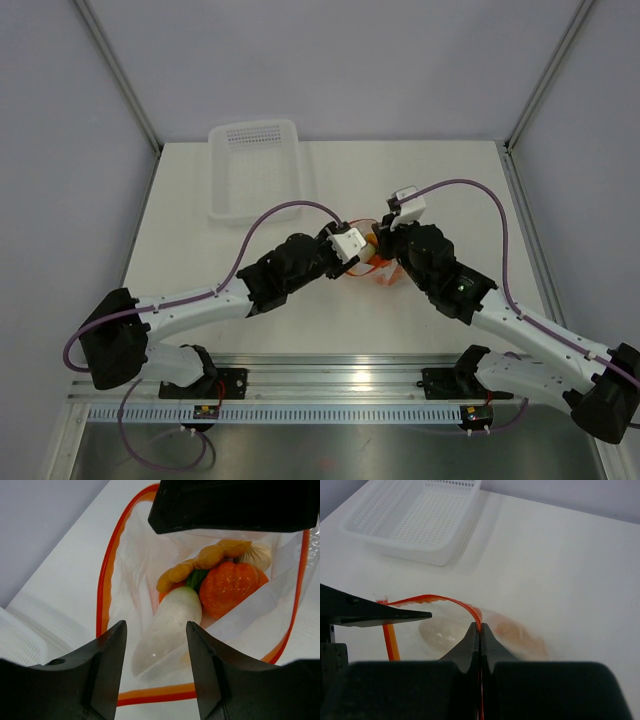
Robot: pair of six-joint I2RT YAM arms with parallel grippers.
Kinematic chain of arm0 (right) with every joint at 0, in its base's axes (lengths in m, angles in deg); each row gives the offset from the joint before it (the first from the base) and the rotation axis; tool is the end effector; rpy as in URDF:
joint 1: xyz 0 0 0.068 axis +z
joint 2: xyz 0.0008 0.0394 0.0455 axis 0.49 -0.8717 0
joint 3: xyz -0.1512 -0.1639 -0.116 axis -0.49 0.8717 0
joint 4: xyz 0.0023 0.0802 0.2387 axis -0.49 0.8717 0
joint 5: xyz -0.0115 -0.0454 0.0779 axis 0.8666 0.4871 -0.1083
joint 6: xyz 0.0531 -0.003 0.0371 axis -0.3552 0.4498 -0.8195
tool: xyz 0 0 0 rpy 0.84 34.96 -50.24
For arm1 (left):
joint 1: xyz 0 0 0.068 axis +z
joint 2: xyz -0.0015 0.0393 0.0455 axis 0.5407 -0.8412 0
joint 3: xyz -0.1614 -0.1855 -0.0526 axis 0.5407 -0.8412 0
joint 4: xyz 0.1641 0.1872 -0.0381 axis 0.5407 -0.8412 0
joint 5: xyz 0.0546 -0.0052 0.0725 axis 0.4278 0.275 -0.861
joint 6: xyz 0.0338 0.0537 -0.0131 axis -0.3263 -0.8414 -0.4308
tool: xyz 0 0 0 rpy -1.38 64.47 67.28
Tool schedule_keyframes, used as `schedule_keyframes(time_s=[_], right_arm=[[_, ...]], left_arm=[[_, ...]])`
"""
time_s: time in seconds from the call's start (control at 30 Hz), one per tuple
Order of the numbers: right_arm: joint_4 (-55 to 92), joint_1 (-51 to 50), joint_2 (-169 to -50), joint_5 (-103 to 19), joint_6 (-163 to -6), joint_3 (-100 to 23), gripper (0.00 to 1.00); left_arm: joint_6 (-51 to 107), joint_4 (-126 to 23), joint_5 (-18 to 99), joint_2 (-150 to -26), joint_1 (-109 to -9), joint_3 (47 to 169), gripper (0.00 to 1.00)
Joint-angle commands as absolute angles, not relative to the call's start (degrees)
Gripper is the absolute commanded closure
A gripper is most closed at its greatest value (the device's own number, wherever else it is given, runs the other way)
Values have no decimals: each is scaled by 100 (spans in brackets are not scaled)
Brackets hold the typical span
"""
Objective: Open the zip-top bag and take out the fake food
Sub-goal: Adjust the zipper food storage bag at the center of the board.
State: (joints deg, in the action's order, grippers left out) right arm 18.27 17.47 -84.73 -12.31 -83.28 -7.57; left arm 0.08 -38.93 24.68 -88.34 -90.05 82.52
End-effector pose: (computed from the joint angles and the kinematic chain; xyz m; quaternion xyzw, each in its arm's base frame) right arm 0.1818 0.1658 0.3024 -0.1556 0.7545 0.1387 0.6223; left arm 0.1756 -0.2617 0.2554 0.4421 0.6527 -0.1650 0.5927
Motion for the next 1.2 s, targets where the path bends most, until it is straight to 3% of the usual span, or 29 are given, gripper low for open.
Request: schedule_keyframes(time_s=[0.0,0.2,0.5,0.77,1.17], right_arm=[[1652,1759,-8282,-1734,-8222,-712,100],[1538,1759,-8088,-1813,-8231,-536,100],[1214,1759,-7685,-1874,-8187,-62,100],[1011,1759,-7069,-1795,-8143,396,100],[932,1759,-7095,-2288,-8125,431,100]], left_arm=[[-292,-3584,2744,-8851,-8995,8579,49],[-546,-4030,3175,-9141,-8995,8675,44],[-494,-4498,2815,-9651,-8995,8825,41],[-459,-5386,2745,-9659,-9021,9123,21],[-389,-6011,1145,-10565,-9074,9792,27]])
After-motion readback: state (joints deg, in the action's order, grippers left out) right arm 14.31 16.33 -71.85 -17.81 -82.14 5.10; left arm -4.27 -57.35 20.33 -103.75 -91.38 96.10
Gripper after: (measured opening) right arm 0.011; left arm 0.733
